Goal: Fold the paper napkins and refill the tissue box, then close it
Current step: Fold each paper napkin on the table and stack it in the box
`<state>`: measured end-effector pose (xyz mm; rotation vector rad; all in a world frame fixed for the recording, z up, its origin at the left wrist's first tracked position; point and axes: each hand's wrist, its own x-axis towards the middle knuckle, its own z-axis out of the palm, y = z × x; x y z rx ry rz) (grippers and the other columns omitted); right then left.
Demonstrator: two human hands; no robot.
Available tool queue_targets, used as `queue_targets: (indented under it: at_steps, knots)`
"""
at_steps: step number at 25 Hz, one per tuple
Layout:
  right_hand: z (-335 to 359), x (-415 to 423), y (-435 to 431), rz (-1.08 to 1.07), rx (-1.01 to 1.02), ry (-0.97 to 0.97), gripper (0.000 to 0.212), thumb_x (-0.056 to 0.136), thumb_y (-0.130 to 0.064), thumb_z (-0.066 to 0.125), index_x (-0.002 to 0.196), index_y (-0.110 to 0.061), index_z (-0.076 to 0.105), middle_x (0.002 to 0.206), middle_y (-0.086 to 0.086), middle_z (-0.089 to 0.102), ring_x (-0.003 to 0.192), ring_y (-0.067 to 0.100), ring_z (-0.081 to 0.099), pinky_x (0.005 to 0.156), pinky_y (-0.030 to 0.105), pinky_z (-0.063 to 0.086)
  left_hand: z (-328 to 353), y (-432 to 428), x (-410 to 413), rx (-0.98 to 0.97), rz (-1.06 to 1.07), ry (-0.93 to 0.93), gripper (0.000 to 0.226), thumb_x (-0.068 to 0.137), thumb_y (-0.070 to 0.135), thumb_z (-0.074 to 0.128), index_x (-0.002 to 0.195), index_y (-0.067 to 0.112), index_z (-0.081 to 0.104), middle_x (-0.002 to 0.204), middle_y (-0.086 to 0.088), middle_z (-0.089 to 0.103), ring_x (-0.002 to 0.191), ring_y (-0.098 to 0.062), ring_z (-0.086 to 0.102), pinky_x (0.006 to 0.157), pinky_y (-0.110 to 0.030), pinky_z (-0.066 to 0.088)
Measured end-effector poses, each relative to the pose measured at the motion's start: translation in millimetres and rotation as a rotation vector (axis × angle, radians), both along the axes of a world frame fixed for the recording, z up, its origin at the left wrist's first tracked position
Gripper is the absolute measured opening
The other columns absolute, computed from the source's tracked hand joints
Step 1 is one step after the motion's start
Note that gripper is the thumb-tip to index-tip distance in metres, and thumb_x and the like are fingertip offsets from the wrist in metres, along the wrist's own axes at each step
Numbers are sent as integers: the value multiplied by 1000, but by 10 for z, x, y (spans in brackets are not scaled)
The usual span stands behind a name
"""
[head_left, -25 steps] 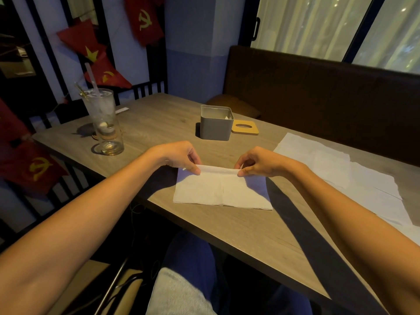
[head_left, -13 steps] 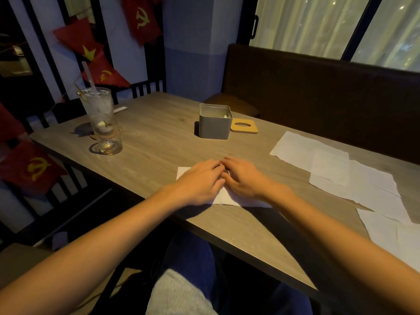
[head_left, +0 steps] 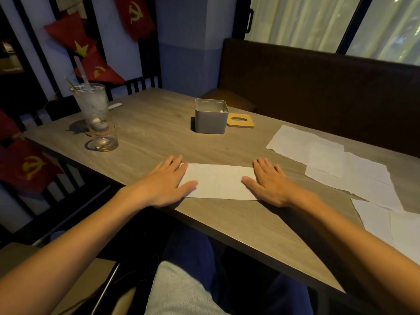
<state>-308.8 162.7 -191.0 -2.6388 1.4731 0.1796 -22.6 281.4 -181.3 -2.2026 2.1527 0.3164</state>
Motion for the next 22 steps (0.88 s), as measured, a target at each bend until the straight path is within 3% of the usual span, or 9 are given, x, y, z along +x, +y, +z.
queue_targets:
  at_steps: [3,6,15,17,19,20,22]
  knots:
    - [81,303,127,115,-63,-124,78,99,-61,16,158,-13,-3,166,8,-8,152,22,-9,124,45,-4,20,-186,-246,-199,-63,147,60,108,43,23,161,19,8,169,0,2,155,-17,-5,125,-38,1]
    - [6,705,295,227,-12,-187,66,105,-50,16,158,-14,-1,166,8,-3,153,19,-6,124,41,-3,-98,-316,-512,-184,-151,147,57,109,32,23,161,15,6,169,-3,4,155,-16,-1,126,-39,3]
    - [-77,94,42,68,19,-32,73,103,-55,13,158,-10,-5,166,9,-10,153,22,-9,124,45,-2,-117,-17,199,6,-49,-53,73,102,60,11,160,20,-8,168,-1,-13,154,-17,-12,125,-42,-4]
    - [-52,-5,6,56,44,-45,73,102,-56,18,158,-10,8,166,10,3,153,28,7,124,46,10,-55,-8,283,29,-12,-37,79,100,64,16,160,18,-4,168,-3,-11,154,-20,-10,124,-41,-1]
    - [-10,-11,-34,21,29,-177,62,100,-57,32,143,-13,36,153,13,39,131,30,44,110,44,39,15,-33,267,-30,32,48,79,100,65,22,161,19,1,169,0,-4,155,-20,-6,123,-39,3]
    - [25,24,-50,1,-3,-256,56,99,-56,39,138,-16,41,144,10,49,121,27,51,103,42,45,42,-50,212,-80,25,93,77,100,63,25,161,22,3,169,2,-1,155,-19,-4,122,-38,4]
    - [97,123,-111,-23,-70,-295,56,97,-52,49,141,-19,44,143,7,52,122,26,53,102,43,47,59,-70,12,-149,-67,142,70,103,58,28,161,26,8,169,6,4,155,-16,-1,122,-36,4]
